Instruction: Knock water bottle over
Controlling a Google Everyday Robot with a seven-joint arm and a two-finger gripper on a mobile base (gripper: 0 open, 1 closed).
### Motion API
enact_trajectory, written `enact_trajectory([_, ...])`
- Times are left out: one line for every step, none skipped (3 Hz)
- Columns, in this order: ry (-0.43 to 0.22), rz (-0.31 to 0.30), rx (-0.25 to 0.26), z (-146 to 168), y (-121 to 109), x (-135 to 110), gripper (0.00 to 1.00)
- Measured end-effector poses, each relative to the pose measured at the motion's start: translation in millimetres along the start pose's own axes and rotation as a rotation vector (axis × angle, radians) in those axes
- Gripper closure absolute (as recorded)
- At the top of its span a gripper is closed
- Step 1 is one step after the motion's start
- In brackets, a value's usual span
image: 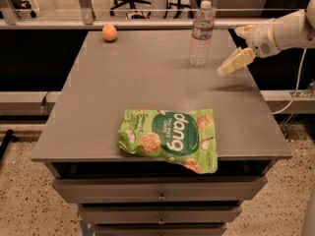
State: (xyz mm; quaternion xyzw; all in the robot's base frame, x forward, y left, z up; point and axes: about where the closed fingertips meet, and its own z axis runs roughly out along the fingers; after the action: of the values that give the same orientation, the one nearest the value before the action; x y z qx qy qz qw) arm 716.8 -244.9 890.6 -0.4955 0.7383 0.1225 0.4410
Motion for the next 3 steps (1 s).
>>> enact_trajectory([-0.096, 0.009, -0.043, 26, -2, -16, 0.00])
enact_trajectory([-0.189, 0.017, -0.086, 44, 1, -35, 0.00])
enact_trajectory([-0.269, 0.025, -0.140, 56, 10, -52, 0.00])
